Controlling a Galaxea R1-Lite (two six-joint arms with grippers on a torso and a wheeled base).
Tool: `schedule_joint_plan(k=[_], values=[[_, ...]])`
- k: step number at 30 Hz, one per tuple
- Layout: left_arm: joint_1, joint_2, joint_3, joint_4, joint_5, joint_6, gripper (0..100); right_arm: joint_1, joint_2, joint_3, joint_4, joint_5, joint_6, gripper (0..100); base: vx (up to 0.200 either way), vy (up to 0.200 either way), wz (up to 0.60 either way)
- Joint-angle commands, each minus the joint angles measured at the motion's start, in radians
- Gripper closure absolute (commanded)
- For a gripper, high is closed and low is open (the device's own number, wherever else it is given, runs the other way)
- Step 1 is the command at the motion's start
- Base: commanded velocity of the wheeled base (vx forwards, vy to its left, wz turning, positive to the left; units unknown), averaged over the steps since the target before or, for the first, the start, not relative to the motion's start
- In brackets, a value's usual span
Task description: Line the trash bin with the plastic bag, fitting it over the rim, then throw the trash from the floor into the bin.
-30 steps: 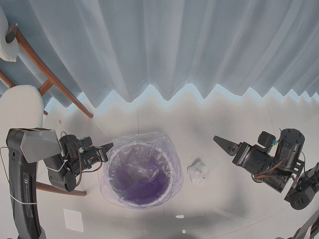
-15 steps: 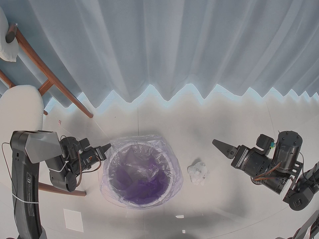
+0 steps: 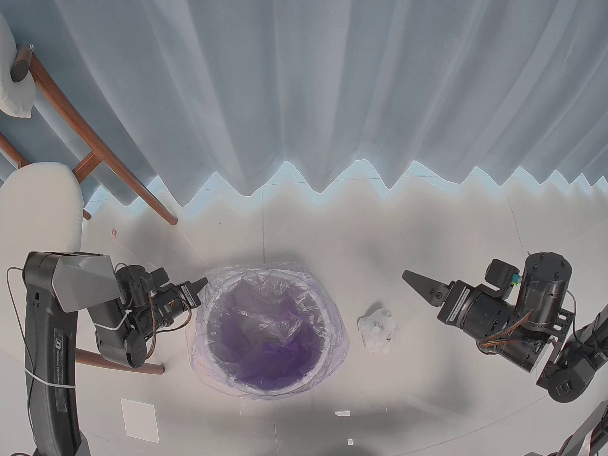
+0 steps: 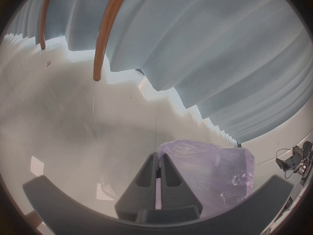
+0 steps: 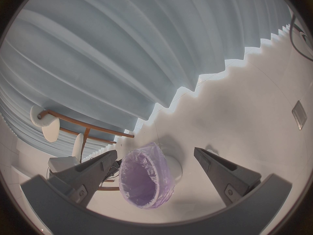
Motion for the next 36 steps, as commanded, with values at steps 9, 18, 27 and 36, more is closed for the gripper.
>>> schedule_joint_plan(k=[9, 18, 27, 36], values=[[-0.022, -0.064, 0.057, -0.001, 0.012, 0.006, 0, 0.0, -0.007, 0.008, 0.0, 0.0, 0.0, 0, 0.0, 0.0, 0.0], [-0.013, -0.245, 0.123, -0.001, 0.016, 0.001, 0, 0.0, 0.002, 0.103, -0.111, 0.0, -0.003, 0, 0.0, 0.0, 0.0], [-0.036, -0.519, 0.252, -0.001, 0.009, -0.004, 0, 0.001, -0.001, 0.139, -0.141, 0.0, -0.005, 0, 0.0, 0.0, 0.0], [-0.051, -0.768, 0.436, -0.001, 0.015, 0.003, 0, 0.001, 0.001, 0.142, -0.152, -0.037, -0.017, 0, 0.0, 0.0, 0.0]])
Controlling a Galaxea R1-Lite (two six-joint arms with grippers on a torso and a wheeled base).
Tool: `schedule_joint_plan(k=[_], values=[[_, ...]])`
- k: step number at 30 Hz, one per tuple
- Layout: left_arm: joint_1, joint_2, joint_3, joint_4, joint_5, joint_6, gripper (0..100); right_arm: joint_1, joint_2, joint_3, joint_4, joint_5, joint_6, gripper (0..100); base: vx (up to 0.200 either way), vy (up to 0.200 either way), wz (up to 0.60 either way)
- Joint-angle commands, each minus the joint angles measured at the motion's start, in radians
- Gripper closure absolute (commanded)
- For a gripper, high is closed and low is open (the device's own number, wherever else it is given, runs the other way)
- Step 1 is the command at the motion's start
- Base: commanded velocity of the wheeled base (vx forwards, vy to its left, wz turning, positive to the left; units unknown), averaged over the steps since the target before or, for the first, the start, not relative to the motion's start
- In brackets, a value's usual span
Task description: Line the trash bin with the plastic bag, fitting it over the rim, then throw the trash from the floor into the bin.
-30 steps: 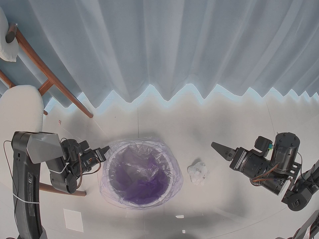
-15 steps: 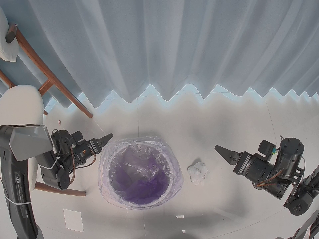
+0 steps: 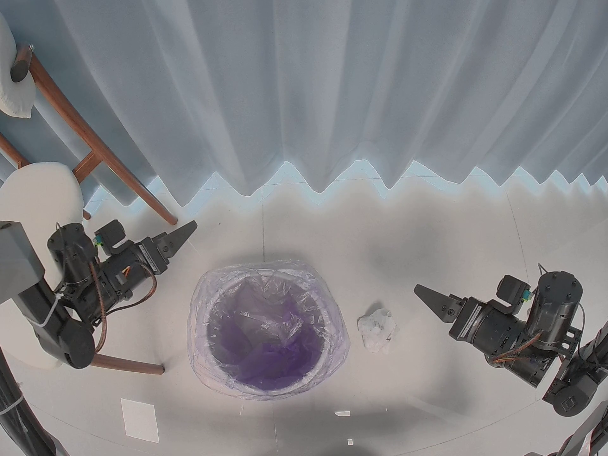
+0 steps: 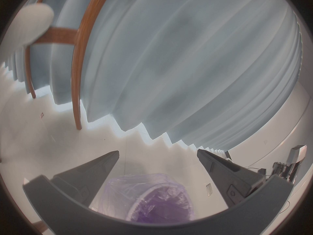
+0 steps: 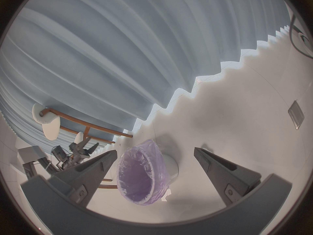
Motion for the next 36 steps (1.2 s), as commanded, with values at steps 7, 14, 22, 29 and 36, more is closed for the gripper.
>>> schedule_joint_plan(k=[7, 14, 22, 29, 36], values=[[-0.011, -0.365, 0.217, 0.002, 0.015, 0.021, 0, 0.0, 0.003, 0.005, 0.0, -0.024, -0.005, 0, 0.0, 0.0, 0.0], [0.002, -0.471, 0.257, 0.008, 0.023, 0.071, 0, 0.023, 0.043, -0.001, -0.005, -0.024, 0.004, 0, 0.0, 0.0, 0.0], [0.0, -0.543, 0.299, 0.007, 0.019, 0.156, 0, 0.025, 0.158, -0.081, -0.006, -0.023, 0.015, 0, 0.0, 0.0, 0.0], [0.002, -0.58, 0.305, 0.024, 0.021, 0.243, 0, 0.062, 0.263, -0.127, -0.006, -0.015, 0.055, 0, 0.0, 0.0, 0.0], [-0.002, -0.687, 0.354, 0.12, 0.021, 0.295, 0, 0.069, 0.445, -0.13, -0.095, -0.015, 0.055, 0, 0.0, 0.0, 0.0]])
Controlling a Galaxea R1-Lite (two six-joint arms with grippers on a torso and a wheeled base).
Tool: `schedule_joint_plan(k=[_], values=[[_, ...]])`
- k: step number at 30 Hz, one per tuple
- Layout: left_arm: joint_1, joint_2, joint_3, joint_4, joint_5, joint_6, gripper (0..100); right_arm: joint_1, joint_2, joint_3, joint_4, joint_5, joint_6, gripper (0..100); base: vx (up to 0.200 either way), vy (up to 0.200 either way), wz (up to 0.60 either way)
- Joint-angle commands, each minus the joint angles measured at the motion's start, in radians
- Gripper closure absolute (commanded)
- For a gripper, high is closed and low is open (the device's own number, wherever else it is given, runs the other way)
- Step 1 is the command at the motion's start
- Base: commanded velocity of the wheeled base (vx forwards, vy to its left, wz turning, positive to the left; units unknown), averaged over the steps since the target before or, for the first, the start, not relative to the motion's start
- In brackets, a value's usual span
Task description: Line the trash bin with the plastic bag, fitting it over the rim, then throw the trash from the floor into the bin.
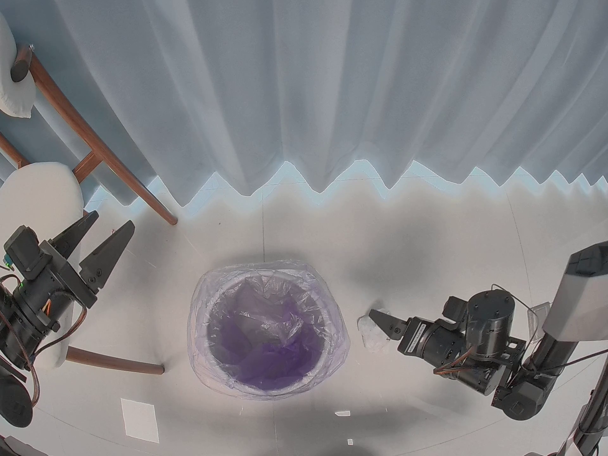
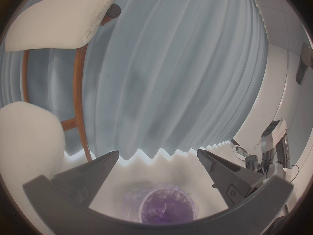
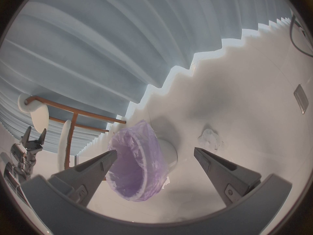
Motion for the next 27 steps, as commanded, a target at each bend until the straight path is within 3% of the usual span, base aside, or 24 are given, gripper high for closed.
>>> schedule_joint_plan(k=[1, 7, 8, 12, 27], values=[[-0.002, -0.114, 0.051, 0.084, 0.0, 0.015, 0, 0.008, 0.165, -0.002, -0.052, 0.0, -0.009, 0, 0.0, 0.0, 0.0], [-0.002, -0.171, 0.065, 0.167, 0.0, 0.014, 0, 0.008, 0.254, -0.016, -0.096, 0.018, -0.085, 0, 0.0, 0.0, 0.0], [0.0, -0.17, 0.065, 0.17, 0.0, 0.015, 0, 0.008, 0.3, -0.03, -0.125, 0.037, -0.136, 0, 0.0, 0.0, 0.0], [0.001, -0.167, 0.062, 0.17, 0.0, 0.014, 0, 0.008, 0.355, -0.077, -0.142, 0.051, -0.204, 0, 0.0, 0.0, 0.0], [0.004, -0.167, 0.064, 0.171, 0.001, 0.009, 0, 0.002, 0.459, -0.223, -0.104, 0.071, -0.248, 0, 0.0, 0.0, 0.0]])
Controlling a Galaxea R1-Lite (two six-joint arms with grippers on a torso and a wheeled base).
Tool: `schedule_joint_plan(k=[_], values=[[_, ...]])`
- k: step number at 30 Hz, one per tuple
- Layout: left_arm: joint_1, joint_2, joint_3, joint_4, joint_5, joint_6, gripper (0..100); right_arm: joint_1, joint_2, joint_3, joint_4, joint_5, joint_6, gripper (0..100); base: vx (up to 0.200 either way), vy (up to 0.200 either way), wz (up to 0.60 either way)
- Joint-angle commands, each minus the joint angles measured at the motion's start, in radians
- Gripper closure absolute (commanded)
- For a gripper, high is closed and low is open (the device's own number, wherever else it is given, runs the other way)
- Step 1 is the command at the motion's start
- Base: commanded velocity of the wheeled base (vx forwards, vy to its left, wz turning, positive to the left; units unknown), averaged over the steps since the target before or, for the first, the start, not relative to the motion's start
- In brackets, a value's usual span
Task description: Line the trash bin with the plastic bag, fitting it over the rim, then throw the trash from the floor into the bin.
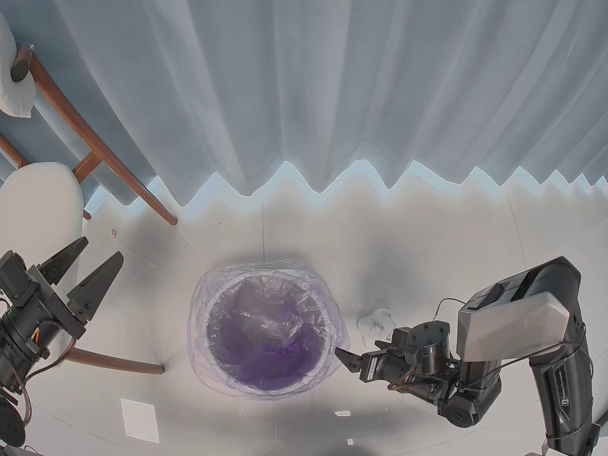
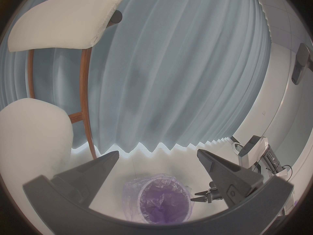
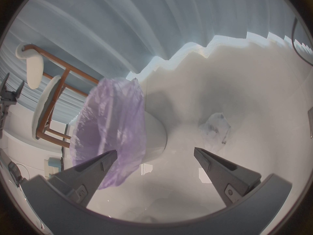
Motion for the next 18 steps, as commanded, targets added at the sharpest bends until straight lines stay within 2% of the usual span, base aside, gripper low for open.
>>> schedule_joint_plan(k=[1, 13, 18], values=[[0.0, 0.002, 0.0, 0.0, 0.001, -0.002, 0, -0.005, 0.034, -0.045, 0.04, 0.0, 0.0, 0, 0.0, 0.0, 0.0], [0.033, -0.012, 0.009, 0.0, 0.0, -0.001, 0, -0.045, 0.031, -0.3, 0.353, -0.003, -0.001, 0, 0.0, 0.0, 0.0], [0.034, -0.021, 0.022, -0.002, 0.001, -0.001, 0, -0.05, 0.031, -0.42, 0.531, -0.008, -0.001, 0, 0.0, 0.0, 0.0]])
